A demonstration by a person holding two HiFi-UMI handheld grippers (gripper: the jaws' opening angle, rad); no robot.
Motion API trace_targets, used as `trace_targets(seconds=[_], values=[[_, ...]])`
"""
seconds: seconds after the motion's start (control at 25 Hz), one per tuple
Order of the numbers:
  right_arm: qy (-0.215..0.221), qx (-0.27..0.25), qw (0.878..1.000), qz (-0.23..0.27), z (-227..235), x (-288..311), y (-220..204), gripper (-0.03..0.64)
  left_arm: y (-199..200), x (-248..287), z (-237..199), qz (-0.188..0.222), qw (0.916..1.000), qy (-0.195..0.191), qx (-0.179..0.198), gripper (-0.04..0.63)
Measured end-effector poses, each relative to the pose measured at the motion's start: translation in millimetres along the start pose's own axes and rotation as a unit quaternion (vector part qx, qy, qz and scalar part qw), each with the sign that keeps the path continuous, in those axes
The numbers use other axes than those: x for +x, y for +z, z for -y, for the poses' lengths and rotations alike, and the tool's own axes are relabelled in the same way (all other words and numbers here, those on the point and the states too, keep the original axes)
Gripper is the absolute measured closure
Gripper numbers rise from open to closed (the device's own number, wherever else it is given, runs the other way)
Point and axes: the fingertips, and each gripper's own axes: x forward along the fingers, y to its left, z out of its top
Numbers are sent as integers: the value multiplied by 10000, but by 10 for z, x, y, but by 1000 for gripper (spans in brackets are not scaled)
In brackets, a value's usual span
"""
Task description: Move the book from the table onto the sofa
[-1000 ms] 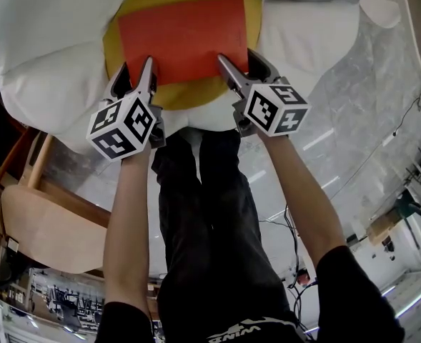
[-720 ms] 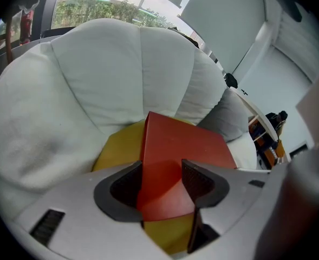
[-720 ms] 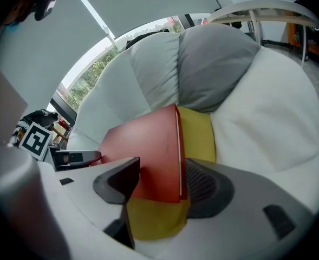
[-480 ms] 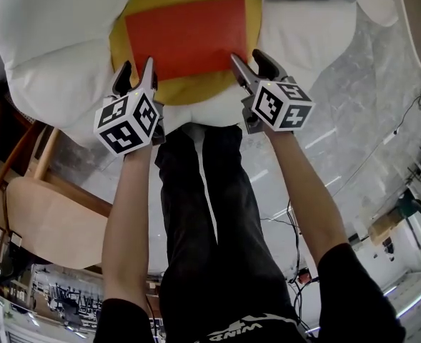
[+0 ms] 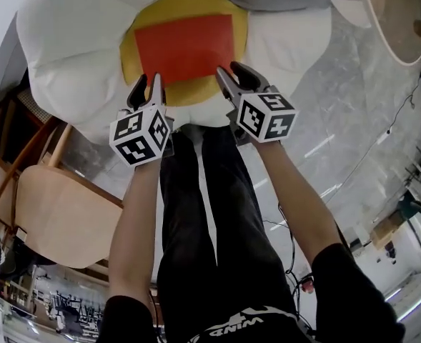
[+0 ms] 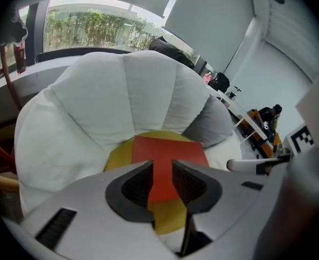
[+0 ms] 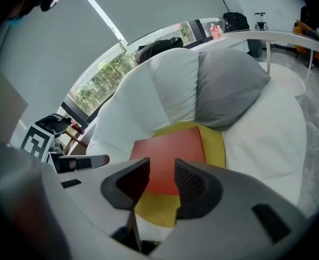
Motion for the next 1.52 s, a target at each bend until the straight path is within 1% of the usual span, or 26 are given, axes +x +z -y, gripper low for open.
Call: trace_targets(seconds=[0.08, 0.16, 0.28, 0.44, 0.68, 0.8, 0.92, 1.0, 1.12, 1.32, 1.52], values=[[7, -62, 9999, -95, -147, -131, 6, 508, 34, -154, 138, 21, 9998, -110, -151, 517], [-55, -129, 9997, -204, -271, -275, 16, 559, 95, -325, 269, 56, 9989, -246, -393, 541], [-93, -92, 9995, -281, -481, -558, 55, 599, 192, -647, 449, 29, 9971, -368, -659, 578], [72, -70, 9997, -243, -870, -1054, 201, 615, 374, -1185, 703, -64, 9954, -513, -803, 586], [239, -338, 9987, -304, -1457, -1882, 509, 615, 792, -2100, 1044, -126, 9940, -708, -824, 586], [390, -380, 9983, -208, -1745, -2315, 720, 615, 1017, -2573, 1259, -89, 9940, -872, -650, 586], [515, -419, 9978, -85, -2001, -2752, 889, 615, 1199, -3045, 1497, -14, 9947, -999, -258, 586], [608, -456, 9971, 48, -2146, -3010, 1011, 615, 1349, -3328, 1649, 119, 9938, -1108, -16, 586], [752, -602, 9950, 255, -2351, -3382, 1186, 615, 1548, -3706, 1851, 332, 9909, -1302, 112, 586], [1025, -768, 9900, 591, -2633, -3983, 1379, 615, 1711, -4255, 2145, 539, 9855, -1551, 422, 586], [1159, -985, 9828, 1046, -2801, -4432, 1650, 615, 1945, -4665, 2413, 843, 9772, -1837, 646, 586]])
